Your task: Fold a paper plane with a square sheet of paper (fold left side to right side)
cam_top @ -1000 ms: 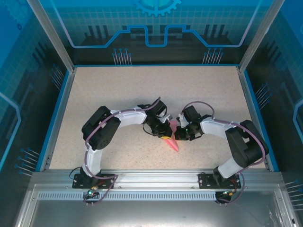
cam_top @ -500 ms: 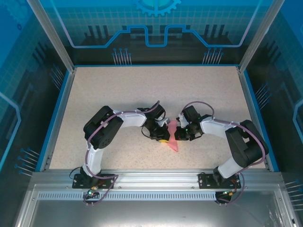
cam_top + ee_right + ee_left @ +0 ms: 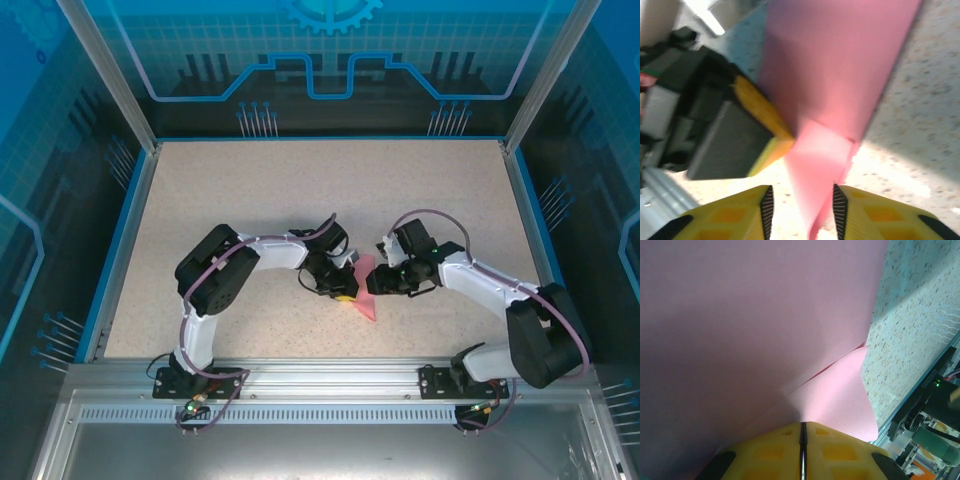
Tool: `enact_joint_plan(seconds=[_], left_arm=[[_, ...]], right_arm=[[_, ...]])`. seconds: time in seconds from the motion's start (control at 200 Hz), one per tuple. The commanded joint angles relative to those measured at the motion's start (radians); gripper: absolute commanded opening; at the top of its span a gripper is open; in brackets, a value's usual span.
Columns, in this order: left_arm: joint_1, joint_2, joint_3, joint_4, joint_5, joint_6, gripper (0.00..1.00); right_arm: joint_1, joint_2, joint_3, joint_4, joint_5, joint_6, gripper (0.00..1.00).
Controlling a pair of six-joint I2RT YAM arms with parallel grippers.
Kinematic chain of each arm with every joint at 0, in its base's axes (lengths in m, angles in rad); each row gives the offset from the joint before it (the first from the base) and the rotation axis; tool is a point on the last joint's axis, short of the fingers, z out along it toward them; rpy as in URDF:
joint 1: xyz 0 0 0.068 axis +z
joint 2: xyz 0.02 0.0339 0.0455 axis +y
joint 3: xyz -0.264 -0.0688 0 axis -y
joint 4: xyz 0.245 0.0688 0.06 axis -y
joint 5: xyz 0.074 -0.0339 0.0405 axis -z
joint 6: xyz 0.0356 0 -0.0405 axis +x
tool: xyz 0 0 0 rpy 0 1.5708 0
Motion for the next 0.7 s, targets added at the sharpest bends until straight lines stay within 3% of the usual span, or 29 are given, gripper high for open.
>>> enact_joint_plan(seconds=[0.0,0.11,0.695], left_arm=[[0.002,0.025,-0.042,-0.072,-0.085,-0.001,0.11],[0.003,0.025,-0.038,-0.074,-0.087,0.0,0.11],[0.004,0.026,-0.034,-0.08,-0.092,0.003,0.1]], right_arm=[[0.007,-0.007,-0.04,-0.03,-0.176,0.016,0.31],[0.046,0.037,-0.06,-0.009,-0.217,0.033,0.25],[0.081,0.178,-0.057,-0.025,-0.134,0.04,0.21]])
